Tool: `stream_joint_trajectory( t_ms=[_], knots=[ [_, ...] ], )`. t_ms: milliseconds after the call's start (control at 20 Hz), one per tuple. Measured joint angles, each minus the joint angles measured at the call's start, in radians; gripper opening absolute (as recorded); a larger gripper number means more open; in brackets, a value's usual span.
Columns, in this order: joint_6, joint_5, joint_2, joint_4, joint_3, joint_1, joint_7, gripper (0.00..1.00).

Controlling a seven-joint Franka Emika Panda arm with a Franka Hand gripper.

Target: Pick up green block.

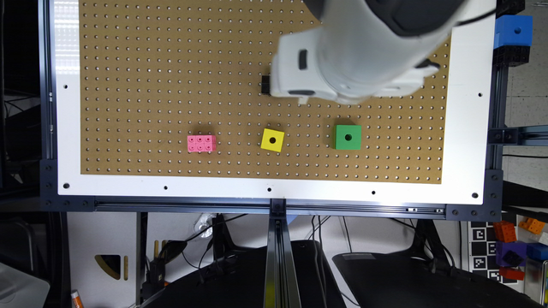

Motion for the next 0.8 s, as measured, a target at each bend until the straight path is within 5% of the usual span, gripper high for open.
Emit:
stream_joint_trajectory(
  t_ms=[400,800],
  knots=[
    [0.000,-0.0003,0.050,0.069,0.032,0.000,0.026,1.00],
    [-0.002,-0.0092,0.104,0.131,0.040,0.004,0.040,1.00]
  ],
)
